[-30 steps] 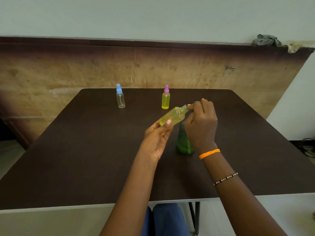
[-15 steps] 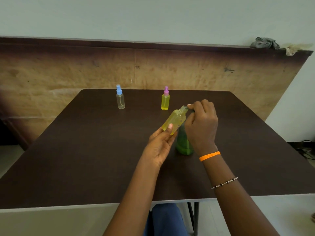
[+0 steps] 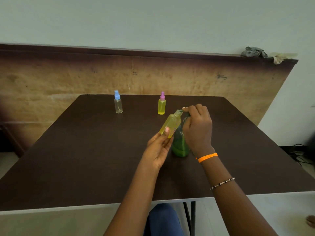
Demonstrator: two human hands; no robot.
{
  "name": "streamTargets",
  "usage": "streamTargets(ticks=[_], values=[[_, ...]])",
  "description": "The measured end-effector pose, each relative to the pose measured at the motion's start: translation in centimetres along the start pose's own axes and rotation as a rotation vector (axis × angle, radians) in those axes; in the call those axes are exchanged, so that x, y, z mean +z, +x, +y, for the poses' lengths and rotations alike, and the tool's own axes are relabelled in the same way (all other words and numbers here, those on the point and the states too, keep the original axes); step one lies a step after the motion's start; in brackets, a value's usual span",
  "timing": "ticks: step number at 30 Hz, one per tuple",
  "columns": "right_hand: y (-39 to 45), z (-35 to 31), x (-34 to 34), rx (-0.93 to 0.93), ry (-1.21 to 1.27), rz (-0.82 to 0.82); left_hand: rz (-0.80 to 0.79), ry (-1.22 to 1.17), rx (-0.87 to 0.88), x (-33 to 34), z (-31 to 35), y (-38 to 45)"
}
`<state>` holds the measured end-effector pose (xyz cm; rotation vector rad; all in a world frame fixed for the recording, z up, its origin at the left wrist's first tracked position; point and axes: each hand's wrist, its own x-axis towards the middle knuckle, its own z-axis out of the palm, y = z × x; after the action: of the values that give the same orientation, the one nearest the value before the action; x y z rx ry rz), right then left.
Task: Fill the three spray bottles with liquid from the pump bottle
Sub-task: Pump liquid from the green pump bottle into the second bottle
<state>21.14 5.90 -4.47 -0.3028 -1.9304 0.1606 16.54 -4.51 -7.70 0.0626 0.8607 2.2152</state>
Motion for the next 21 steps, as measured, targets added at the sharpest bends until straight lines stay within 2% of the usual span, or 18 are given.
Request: streamTargets(ticks=[5, 7, 10, 13, 18, 21], values=[[0.6, -0.2, -2.0, 0.235, 0.297, -0.023, 0.041, -0.042, -0.018, -0.6, 0.0, -0.1], [0.5, 0.4, -2.8, 0.333, 0.340, 0.001, 0.050, -0.063, -0.025, -1.3, 0.1, -0.2], [-0.5, 2.3, -3.9, 0.522, 0.304, 0.014, 0.049, -0.090, -0.024, -1.9, 0.4, -0.5], [-2.7, 4.3, -3.2, 0.697, 0.151, -0.135, 0.042, -0.073, -0.026, -2.2, 0.4, -0.8], [-6.8, 5.3, -0.7, 0.696, -0.027, -0.430, 0.037, -0.083, -0.044, -2.3, 0.3, -1.1], [-8.1, 5.1, 0.2, 0.673, -0.064, -0.458, 0.046, -0.083, -0.046, -2.4, 0.6, -1.1]])
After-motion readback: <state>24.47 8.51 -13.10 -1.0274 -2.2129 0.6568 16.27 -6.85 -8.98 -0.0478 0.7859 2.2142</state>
